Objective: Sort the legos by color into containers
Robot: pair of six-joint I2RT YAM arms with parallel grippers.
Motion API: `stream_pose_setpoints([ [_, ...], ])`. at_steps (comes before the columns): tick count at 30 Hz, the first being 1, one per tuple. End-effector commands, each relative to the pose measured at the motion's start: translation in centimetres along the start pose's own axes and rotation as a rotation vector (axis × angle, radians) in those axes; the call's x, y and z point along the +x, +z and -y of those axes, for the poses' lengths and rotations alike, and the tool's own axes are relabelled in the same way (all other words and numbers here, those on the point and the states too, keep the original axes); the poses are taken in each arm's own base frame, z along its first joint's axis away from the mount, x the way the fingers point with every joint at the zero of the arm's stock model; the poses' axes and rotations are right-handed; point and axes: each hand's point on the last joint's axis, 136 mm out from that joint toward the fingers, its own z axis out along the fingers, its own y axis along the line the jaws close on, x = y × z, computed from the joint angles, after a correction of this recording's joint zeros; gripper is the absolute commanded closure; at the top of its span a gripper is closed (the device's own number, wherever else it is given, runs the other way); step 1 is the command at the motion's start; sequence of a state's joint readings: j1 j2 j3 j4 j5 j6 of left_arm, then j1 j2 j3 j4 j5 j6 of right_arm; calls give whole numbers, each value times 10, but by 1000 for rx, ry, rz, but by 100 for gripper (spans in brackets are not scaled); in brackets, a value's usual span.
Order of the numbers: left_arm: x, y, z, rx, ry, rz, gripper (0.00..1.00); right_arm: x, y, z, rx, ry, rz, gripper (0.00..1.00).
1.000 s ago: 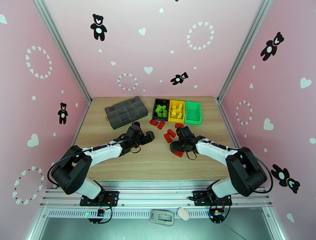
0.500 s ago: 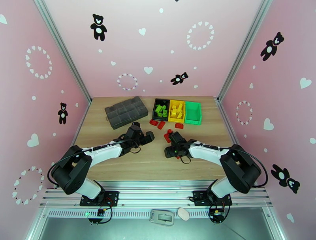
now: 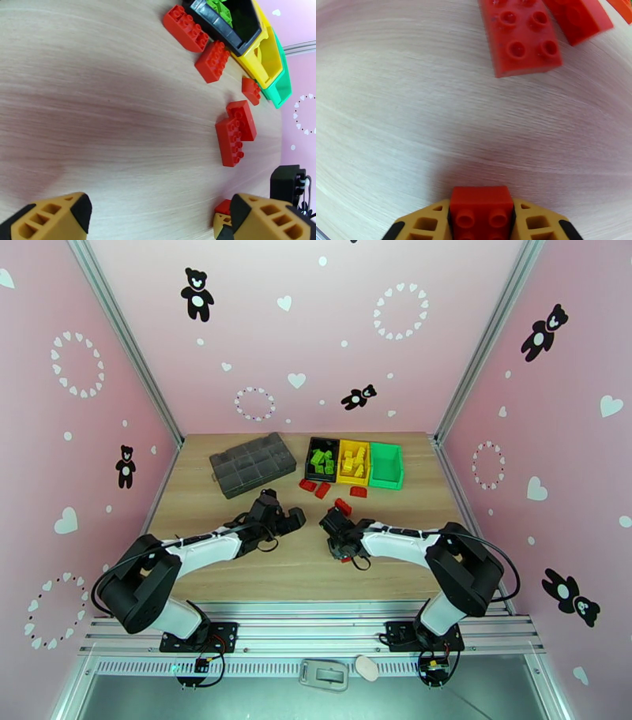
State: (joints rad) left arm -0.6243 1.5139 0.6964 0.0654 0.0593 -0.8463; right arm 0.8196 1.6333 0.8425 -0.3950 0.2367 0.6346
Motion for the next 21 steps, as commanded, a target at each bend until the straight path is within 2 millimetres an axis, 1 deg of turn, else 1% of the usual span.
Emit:
stream_pose_setpoints([
  [1, -6, 1, 8, 18, -8, 1, 2, -3, -7, 6, 23, 10, 13, 75],
  [7, -12, 11, 32, 72, 0, -24, 3, -29, -21, 3, -24, 36, 71, 78],
  [9, -16, 15, 48, 98, 13, -33, 3, -40, -25, 5, -41, 48, 88, 79],
  [12, -18, 24, 63, 122, 18, -51, 3, -54, -29, 10, -68, 76, 105, 80],
  [17, -25, 41, 90, 173, 16, -79, 4, -74, -33, 28, -110, 138, 128, 81],
  [21, -30, 56, 119, 210, 34, -100, 4, -94, -38, 48, -127, 188, 150, 82],
])
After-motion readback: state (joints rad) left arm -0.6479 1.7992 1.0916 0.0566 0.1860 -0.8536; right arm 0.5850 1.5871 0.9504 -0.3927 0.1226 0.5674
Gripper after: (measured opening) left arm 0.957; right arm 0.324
